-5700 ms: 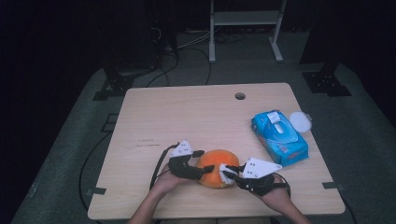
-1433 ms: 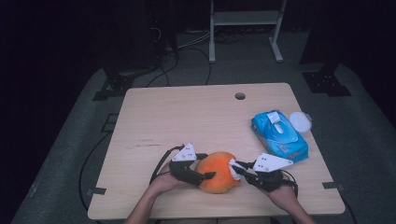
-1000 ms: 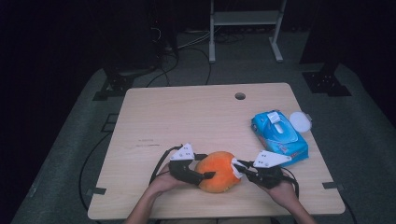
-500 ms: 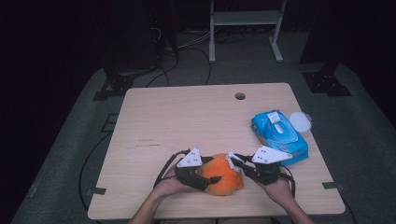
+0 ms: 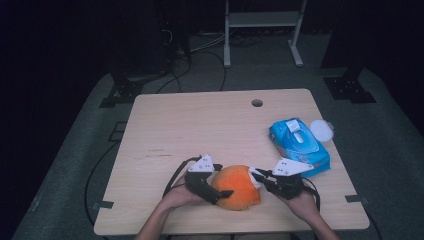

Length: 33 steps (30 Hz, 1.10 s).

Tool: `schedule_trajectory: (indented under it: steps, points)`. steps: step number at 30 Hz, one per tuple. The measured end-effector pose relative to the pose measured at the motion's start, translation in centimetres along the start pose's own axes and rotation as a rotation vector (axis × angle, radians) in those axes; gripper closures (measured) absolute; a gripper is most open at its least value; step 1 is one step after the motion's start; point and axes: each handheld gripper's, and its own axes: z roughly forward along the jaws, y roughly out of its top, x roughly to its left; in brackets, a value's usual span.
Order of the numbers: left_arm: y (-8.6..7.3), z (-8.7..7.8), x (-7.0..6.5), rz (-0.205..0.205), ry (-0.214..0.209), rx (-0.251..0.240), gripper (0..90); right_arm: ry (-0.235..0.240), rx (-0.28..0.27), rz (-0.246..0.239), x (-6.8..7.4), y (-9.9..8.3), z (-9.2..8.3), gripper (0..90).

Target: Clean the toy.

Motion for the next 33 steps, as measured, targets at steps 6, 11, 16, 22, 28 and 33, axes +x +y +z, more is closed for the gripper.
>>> schedule_trajectory:
  steps: [6, 11, 16, 22, 28, 33]
  points:
    - [0.7, -0.3, -1.2, 0.086, 0.063, -0.051, 27.3, -0.013, -0.024, 0.002, 0.1, 0.6, -0.4, 78.8]
    - [1.5, 0.3, -2.8, 0.269, 0.194, -0.065, 31.4, -0.015, -0.143, 0.005, 0.5, 2.2, -1.5, 78.9]
    - [0.9, 0.5, -3.2, 0.312, 0.129, -0.040, 20.9, -0.022, -0.071, -0.062, 1.3, 1.6, 0.0, 78.8]
    - [0.7, 0.2, -1.7, 0.134, 0.076, -0.052, 6.9, -0.001, -0.051, -0.061, 1.5, 0.9, 0.1, 78.9]
    - [0.7, 0.8, -2.6, 0.182, 0.124, -0.024, 15.1, 0.028, -0.079, -0.108, 3.3, 1.8, 0.3, 78.7]
    - [0.4, 0.2, -2.0, 0.154, 0.099, -0.041, 18.4, -0.012, -0.050, -0.136, 2.6, 1.8, 0.2, 78.8]
